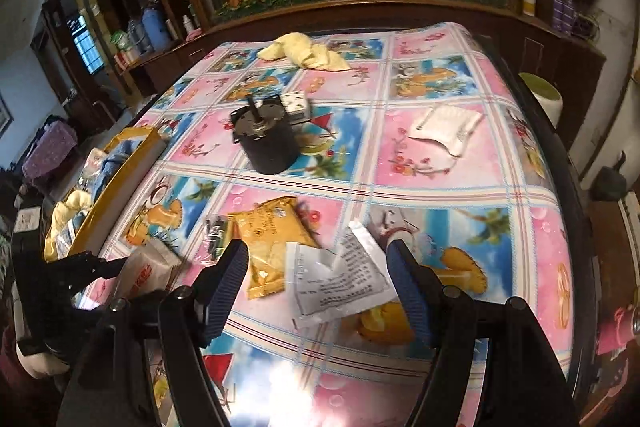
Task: Organize soft objects
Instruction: 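Grasp the white plastic bag with the left tool while the right tool grasps the yellow cracker pack, then carry the white bag and cracker pack into the box and open both tools, then move both open tools from the box back over the sheet items, then grasp the white printed paper packet with the right tool while the left tool grasps a small dark item, then carry the paper packet and dark item into the box and open both tools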
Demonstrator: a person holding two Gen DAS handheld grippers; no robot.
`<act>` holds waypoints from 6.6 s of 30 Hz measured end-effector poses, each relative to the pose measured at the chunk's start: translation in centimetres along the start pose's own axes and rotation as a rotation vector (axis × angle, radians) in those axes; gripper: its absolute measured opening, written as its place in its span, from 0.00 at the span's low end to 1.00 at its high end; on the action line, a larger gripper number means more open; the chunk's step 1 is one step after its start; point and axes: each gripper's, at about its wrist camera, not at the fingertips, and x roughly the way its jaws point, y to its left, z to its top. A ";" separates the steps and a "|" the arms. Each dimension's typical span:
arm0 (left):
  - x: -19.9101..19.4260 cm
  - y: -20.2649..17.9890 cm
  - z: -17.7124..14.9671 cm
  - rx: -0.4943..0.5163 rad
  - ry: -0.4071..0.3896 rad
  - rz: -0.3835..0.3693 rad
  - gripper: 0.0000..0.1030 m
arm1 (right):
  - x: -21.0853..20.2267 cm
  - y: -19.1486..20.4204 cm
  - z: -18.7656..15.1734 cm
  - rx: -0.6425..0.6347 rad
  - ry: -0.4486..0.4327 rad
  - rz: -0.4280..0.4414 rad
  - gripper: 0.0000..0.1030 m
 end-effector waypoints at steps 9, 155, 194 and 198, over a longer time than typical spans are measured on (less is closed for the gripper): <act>-4.1 2.3 0.1 -0.094 -0.082 -0.099 0.45 | 9.4 5.1 2.5 -0.286 0.240 -0.058 0.70; 4.3 -1.2 7.3 -0.182 0.041 -0.116 0.75 | 1.4 -5.2 -4.6 0.395 0.105 0.027 0.67; -13.3 14.0 -2.1 -0.349 -0.322 -0.052 0.14 | 0.8 8.5 -3.1 0.082 0.023 0.058 0.45; -13.8 17.4 -3.9 -0.415 -0.338 0.040 0.14 | 0.9 11.0 -2.1 0.060 0.022 0.124 0.45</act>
